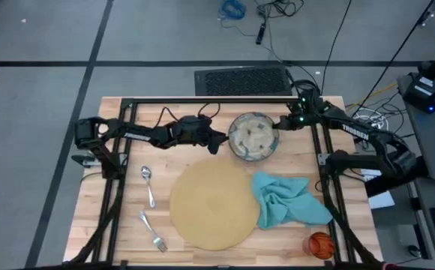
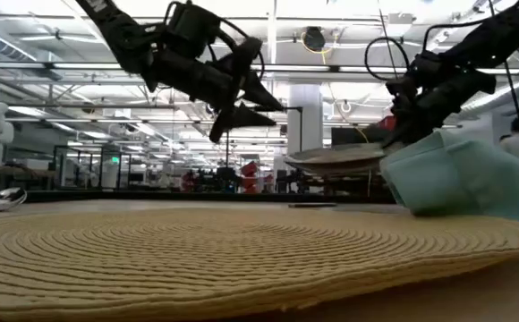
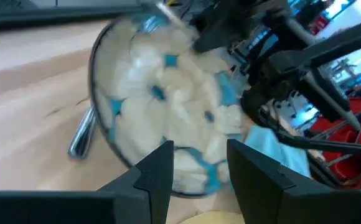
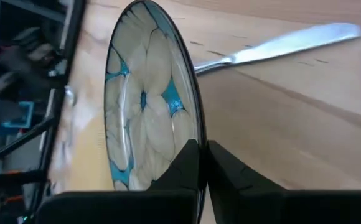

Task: Set table place
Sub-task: Put the blue patterned plate on the brown mat

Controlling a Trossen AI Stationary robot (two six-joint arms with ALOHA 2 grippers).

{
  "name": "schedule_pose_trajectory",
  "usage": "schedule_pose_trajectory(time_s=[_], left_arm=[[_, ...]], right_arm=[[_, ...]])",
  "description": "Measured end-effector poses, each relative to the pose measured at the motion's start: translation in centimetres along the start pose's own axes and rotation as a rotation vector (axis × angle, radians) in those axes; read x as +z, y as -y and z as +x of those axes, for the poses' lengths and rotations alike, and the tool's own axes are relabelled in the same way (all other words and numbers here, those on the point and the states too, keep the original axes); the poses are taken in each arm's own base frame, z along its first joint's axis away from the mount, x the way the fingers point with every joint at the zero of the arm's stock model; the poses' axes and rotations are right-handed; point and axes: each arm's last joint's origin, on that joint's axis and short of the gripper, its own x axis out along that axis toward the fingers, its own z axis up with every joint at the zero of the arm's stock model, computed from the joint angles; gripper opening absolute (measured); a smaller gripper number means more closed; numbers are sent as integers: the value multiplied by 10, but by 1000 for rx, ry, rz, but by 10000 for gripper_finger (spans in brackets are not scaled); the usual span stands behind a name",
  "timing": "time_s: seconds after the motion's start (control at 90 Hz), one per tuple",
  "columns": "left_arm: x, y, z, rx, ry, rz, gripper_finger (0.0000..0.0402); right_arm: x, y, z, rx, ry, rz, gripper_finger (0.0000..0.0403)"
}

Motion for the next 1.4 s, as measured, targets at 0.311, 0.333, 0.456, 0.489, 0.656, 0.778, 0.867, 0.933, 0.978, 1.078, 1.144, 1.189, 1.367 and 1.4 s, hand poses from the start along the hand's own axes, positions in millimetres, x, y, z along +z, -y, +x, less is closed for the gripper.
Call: schedule_pose_trajectory(time_s=[0.311, 0.333, 0.456, 0.489, 0.656, 0.778, 0.867, 0.933, 0.978, 1.078, 1.144, 1.189, 1.367, 1.4], left_arm=[[-6, -4, 7, -19, -23, -74, 132], [-6, -4, 7, -17, -25, -74, 132], [-6, -5, 7, -7, -29, -72, 132], [-6, -6, 7, -2, -28, -68, 132], [-1, -14, 6, 34, -1, -50, 132], [1, -16, 6, 41, 4, -54, 132], [1, -16, 6, 37, 0, -54, 132], [-1, -14, 6, 28, -6, -56, 132], [-2, -12, 6, 23, -10, -55, 132], [-4, -9, 7, 12, -18, -52, 132], [-6, -6, 7, 2, -22, -49, 132], [-8, -4, 7, -4, -25, -47, 132], [-12, 3, 8, -22, -34, -39, 132], [-13, 4, 8, -25, -36, -37, 132]], right_arm=[[-12, -22, 8, 45, -43, -66, 1], [-12, -23, 7, 49, -41, -70, 1], [-15, -26, 2, 42, -31, -74, 1], [-16, -26, 0, 36, -33, -72, 1], [-24, -26, -6, 11, -65, -71, 1], [-27, -30, -10, 20, -61, -89, 0], [-26, -33, -10, 35, -44, -106, 0], [-26, -33, -10, 31, -43, -105, 0], [-26, -33, -10, 25, -41, -104, 0], [-26, -33, -10, 17, -34, -105, 0], [-26, -33, -10, 19, -33, -107, 0], [-26, -33, -10, 22, -31, -111, 0], [-26, -41, -7, 60, -22, -133, 0], [-26, -43, -6, 71, -18, -136, 0]])
